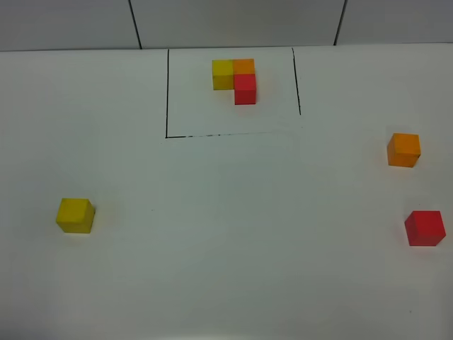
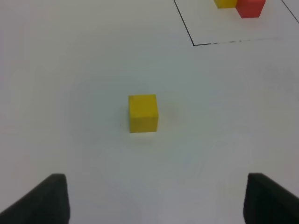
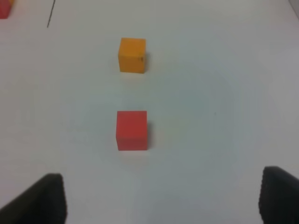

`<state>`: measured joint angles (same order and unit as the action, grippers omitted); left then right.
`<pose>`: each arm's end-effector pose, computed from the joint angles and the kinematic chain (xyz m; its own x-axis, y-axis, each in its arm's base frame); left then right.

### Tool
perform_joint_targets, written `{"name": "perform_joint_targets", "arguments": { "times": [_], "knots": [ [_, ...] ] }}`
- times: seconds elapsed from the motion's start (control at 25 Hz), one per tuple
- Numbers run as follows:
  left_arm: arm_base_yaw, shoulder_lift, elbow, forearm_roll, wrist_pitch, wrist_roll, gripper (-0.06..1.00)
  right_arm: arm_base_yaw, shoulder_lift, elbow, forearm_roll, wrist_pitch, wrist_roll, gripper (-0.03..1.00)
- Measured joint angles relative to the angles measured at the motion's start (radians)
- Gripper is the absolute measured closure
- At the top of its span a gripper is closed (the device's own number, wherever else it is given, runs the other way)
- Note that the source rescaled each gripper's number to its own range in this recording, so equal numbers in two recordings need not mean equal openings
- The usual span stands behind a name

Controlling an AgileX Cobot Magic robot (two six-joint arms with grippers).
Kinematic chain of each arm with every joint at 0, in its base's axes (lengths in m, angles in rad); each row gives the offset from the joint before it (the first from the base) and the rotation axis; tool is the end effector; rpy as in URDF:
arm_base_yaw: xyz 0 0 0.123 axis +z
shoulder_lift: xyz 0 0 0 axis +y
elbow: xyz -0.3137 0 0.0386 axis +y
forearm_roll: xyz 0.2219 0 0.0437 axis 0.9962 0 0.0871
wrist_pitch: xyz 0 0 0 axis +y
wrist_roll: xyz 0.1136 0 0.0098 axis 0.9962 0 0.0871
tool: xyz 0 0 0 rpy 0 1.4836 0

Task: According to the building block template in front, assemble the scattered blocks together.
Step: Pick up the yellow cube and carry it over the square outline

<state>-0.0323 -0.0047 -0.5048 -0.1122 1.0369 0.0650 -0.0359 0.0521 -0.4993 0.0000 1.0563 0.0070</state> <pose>-0.0391 -0.0097 0.2583 -0.4225 0.0213 -0.9061 0.1227 0.9919 -0.0338 -0.0313 0.0011 0.2563 -0.4979 0.0249 -0.8669 0.0394 0.9992 0.0061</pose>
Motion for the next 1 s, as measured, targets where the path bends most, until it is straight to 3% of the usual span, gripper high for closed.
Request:
{"name": "perform_joint_targets", "arguments": {
  "times": [1.0],
  "knots": [
    [0.000,0.000,0.000,0.000,0.000,0.000,0.24,0.000,0.000,0.000,0.000,0.000,0.000,0.21]
  ]
}}
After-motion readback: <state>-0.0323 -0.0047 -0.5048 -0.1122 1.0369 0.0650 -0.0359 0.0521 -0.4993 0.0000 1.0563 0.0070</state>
